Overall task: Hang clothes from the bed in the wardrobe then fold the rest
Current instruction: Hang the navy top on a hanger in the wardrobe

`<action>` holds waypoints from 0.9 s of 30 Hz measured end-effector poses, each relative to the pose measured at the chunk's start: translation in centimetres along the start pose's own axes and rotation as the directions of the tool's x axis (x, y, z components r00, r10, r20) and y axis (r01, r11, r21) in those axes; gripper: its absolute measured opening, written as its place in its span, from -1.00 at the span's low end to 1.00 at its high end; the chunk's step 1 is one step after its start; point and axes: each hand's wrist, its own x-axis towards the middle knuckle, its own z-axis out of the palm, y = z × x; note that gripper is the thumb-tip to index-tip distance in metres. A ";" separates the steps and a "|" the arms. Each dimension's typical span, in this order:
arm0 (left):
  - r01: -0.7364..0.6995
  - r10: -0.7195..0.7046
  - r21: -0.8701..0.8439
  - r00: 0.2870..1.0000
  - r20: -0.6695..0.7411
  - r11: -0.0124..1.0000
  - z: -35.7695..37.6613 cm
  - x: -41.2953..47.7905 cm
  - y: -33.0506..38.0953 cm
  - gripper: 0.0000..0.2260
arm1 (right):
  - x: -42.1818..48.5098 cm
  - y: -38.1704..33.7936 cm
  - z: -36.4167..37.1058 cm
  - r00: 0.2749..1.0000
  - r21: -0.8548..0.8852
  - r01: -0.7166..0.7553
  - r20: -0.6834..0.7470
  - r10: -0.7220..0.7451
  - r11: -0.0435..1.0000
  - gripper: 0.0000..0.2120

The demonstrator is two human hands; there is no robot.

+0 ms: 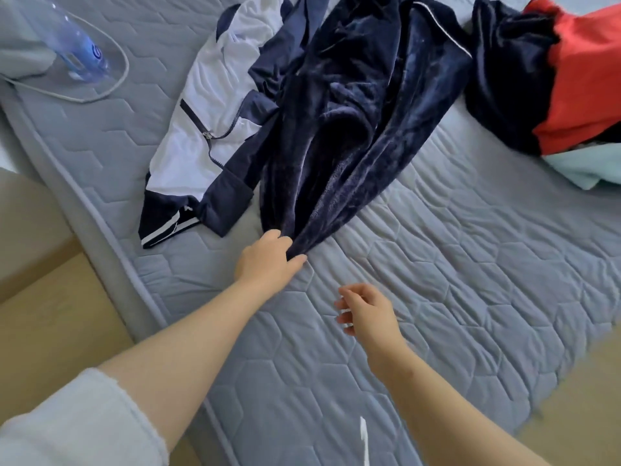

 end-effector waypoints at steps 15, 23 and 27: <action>-0.182 0.121 -0.358 0.975 -0.187 0.916 -14.5 -18.6 1.7 -0.71 | -17.4 -8.7 3.8 0.974 0.135 0.226 -0.065 -0.219 0.965 -0.73; -0.100 -0.087 -0.489 0.935 -0.345 0.866 -18.2 -29.7 5.5 -0.70 | -26.9 -7.4 2.0 0.945 0.011 0.299 0.138 -0.298 0.954 -0.69; -0.044 -0.282 -0.739 0.908 -0.310 0.672 -19.4 -35.0 8.0 -0.83 | -30.8 -7.4 -0.1 0.931 -0.056 0.343 0.155 -0.331 0.938 -0.72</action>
